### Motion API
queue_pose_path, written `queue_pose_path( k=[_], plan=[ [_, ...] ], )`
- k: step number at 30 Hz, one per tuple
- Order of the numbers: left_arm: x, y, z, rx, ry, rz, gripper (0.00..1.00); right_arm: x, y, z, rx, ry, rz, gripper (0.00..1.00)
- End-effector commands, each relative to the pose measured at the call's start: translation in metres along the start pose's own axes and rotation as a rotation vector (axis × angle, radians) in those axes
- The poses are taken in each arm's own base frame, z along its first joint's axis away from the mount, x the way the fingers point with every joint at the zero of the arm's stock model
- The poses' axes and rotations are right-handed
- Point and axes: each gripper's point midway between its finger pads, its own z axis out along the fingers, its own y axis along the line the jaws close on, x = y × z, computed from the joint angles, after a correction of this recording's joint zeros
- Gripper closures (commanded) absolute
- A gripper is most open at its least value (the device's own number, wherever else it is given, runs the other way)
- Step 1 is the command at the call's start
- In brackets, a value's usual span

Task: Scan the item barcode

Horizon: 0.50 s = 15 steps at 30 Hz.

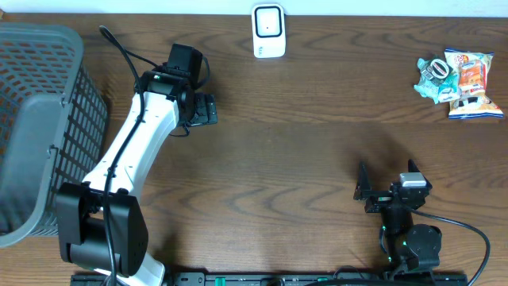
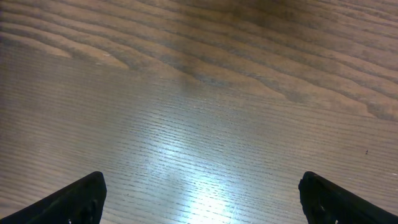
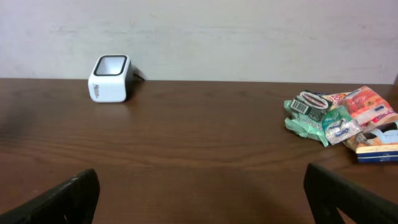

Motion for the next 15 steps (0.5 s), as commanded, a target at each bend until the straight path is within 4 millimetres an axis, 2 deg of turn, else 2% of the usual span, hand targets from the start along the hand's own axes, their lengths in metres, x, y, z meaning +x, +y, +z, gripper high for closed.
queue_pose_path(
  k=[1, 15],
  plan=[
    [-0.0019, 0.0016, -0.0004, -0.009, -0.004, 0.001, 0.02, 0.0013, 0.0004, -0.0003, -0.005, 0.004, 0.019, 0.01],
    [-0.0018, 0.0016, -0.0003, -0.009, -0.004, 0.001, 0.02, 0.0017, -0.0004, -0.0003, -0.005, 0.005, 0.022, 0.01]
  ],
)
